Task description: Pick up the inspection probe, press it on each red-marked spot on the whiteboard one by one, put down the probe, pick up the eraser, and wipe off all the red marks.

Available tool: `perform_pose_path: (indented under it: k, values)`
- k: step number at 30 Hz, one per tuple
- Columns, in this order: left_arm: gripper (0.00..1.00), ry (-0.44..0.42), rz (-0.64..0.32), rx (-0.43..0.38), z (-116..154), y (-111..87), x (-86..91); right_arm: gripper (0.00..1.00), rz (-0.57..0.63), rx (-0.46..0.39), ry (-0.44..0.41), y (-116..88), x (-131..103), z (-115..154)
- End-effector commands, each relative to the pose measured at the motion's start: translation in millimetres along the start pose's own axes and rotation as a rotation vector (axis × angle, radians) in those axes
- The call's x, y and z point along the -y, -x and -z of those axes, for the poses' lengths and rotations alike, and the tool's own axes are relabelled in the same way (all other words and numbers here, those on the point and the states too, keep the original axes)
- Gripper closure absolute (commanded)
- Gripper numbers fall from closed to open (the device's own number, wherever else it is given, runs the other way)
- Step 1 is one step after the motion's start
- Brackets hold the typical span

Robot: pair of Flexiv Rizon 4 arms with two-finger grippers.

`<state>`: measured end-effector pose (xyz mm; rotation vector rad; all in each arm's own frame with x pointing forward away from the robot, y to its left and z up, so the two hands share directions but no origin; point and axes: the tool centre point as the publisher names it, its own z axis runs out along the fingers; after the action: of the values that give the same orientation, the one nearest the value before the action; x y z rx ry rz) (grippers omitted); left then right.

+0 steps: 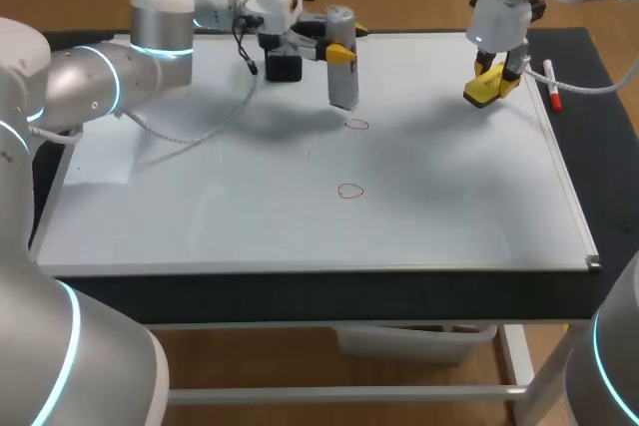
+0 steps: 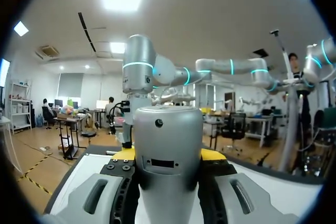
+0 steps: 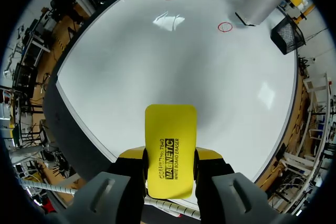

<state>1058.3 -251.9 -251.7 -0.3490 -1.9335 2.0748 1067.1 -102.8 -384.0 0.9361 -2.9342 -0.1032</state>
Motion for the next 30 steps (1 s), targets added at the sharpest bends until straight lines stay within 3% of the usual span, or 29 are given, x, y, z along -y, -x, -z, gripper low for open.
perform_pose_path:
  k: [1, 18, 30]
  values:
    - [1.00, 0.034, -0.011, 0.077, 27, -16.6, 16.5, 1.00, 0.002, -0.004, -0.002, 0, 1, 1]
    - [1.00, 0.061, -0.036, 0.308, 143, -26.3, 30.6, 1.00, 0.002, -0.004, -0.002, 0, 1, 1]
    - [1.00, 0.079, -0.042, 0.407, 196, -37.3, 30.6, 1.00, 0.002, -0.004, -0.002, 0, 1, 1]
